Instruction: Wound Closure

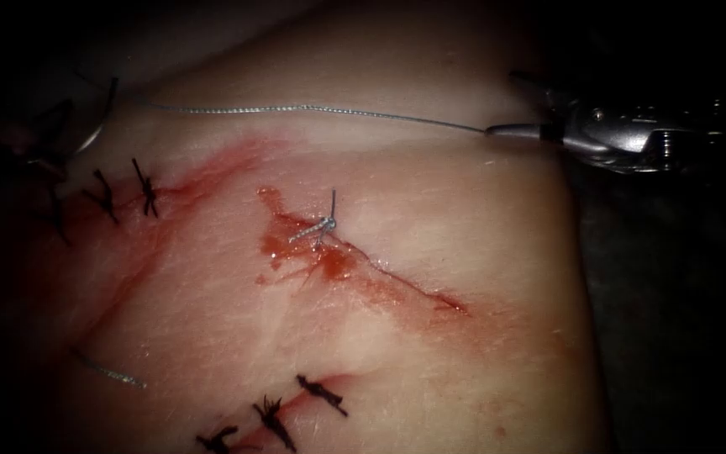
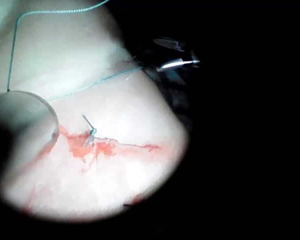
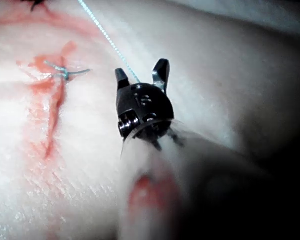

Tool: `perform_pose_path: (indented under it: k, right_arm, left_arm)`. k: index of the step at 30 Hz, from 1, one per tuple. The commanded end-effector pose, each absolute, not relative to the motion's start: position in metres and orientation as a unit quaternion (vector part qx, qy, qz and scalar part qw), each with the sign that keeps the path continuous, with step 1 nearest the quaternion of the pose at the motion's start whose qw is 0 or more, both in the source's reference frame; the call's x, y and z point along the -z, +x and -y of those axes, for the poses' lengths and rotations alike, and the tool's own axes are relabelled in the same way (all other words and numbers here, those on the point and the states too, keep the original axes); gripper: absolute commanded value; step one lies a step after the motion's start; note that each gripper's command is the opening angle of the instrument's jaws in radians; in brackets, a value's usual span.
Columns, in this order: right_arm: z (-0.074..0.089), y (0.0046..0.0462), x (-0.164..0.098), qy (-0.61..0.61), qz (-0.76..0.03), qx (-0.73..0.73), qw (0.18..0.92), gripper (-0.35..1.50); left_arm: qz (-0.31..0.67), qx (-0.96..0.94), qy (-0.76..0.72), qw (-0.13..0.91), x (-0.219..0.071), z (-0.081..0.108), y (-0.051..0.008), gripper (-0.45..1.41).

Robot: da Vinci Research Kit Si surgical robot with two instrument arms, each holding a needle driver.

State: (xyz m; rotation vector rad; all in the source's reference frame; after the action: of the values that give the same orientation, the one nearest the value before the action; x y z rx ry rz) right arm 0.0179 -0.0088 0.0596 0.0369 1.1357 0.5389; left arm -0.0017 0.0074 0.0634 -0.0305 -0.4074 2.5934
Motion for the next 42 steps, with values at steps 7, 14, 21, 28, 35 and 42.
perform_pose_path:
  k: [7, 14, 21, 28, 35, 42]
  right_arm:
    - [0.008, 0.022, -0.056, 0.047, -0.568, -0.364, 0.737, 1.3]
    - [0.009, 0.0255, -0.051, 0.079, -0.549, -0.491, 0.672, 1.33]
    - [0.011, 0.0299, -0.046, 0.133, -0.531, -0.573, 0.609, 0.88]
    - [0.012, 0.0335, -0.046, 0.049, -0.508, -0.634, 0.581, 1.0]
    - [0.014, 0.0352, -0.05, 0.032, -0.467, -0.65, 0.598, 0.81]
    - [0.012, 0.0347, -0.054, -0.01, -0.453, -0.673, 0.585, 0.81]
  left_arm:
    - [0.002, -0.958, -0.036, 0.285, -0.065, -0.009, -0.0073, -0.45]
    - [-0.07, -0.962, -0.041, 0.26, -0.067, -0.009, -0.0121, -0.45]
    - [-0.141, -0.962, -0.006, 0.235, -0.068, -0.007, -0.0159, -0.45]
    - [-0.206, -0.95, 0.062, 0.227, -0.068, -0.006, -0.0182, -0.45]
    - [-0.245, -0.939, 0.097, 0.222, -0.067, -0.005, -0.0199, -0.45]
    - [-0.276, -0.928, 0.132, 0.213, -0.067, -0.004, -0.0206, -0.45]
